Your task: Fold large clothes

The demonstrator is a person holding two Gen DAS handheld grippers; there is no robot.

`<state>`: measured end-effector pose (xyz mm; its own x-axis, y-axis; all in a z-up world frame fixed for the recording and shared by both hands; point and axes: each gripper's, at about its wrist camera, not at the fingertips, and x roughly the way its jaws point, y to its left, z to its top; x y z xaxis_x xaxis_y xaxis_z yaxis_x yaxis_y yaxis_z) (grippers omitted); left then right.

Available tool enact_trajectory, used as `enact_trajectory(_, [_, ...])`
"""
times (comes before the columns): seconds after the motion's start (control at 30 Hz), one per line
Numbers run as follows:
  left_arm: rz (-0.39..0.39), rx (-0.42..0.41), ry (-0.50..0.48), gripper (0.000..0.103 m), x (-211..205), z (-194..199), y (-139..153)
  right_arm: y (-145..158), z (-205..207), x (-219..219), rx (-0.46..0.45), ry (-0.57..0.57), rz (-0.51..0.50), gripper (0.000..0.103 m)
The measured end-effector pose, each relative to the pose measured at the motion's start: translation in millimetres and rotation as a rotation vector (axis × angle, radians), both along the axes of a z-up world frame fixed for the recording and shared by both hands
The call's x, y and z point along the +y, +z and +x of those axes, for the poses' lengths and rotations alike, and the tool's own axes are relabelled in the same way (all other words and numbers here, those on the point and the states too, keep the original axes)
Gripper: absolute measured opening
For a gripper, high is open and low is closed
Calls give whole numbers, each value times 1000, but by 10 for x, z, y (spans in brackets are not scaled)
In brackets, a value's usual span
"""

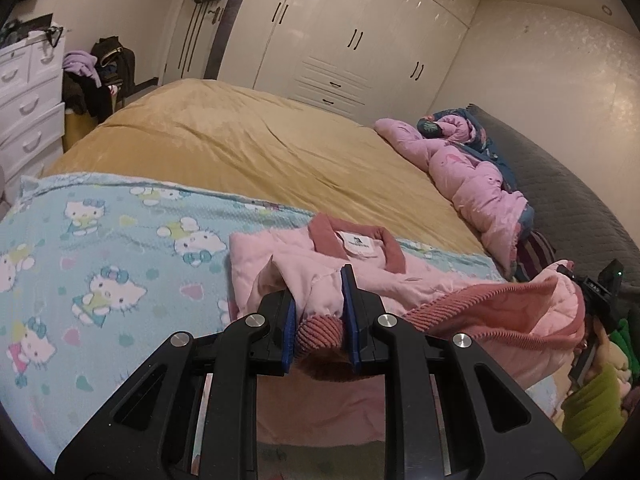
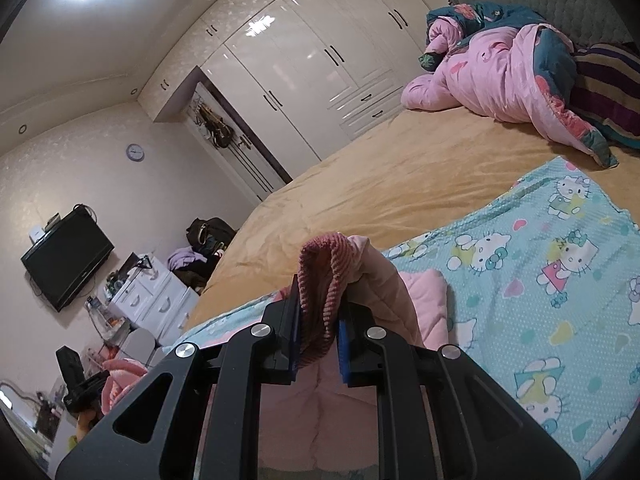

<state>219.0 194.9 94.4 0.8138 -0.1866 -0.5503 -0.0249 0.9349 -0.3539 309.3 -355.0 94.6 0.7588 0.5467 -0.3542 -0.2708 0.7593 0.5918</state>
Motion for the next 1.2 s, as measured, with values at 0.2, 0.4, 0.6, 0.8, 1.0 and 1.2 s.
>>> enact_trajectory(0.2, [40, 15, 12, 12, 15, 329, -43, -95, 327, 86, 22, -18, -19, 13])
enact_trajectory(0.4, [66, 33, 27, 12, 73, 586, -107, -202, 592, 148, 49, -33, -51, 13])
enact_trajectory(0.6, [86, 53, 34, 12, 77, 786, -195, -328, 800, 181, 78, -40, -63, 13])
enact_trajectory(0.8, [116, 65, 36, 12, 65, 927, -278, -409, 924, 197, 96, -49, -84, 13])
enact_trajectory(1.0, [145, 74, 29, 12, 43, 1042, -317, -464, 1003, 258, 108, -60, -110, 13])
enact_trajectory(1.2, [167, 99, 28, 12, 26, 1195, -423, -588, 1122, 294, 136, -76, -115, 13])
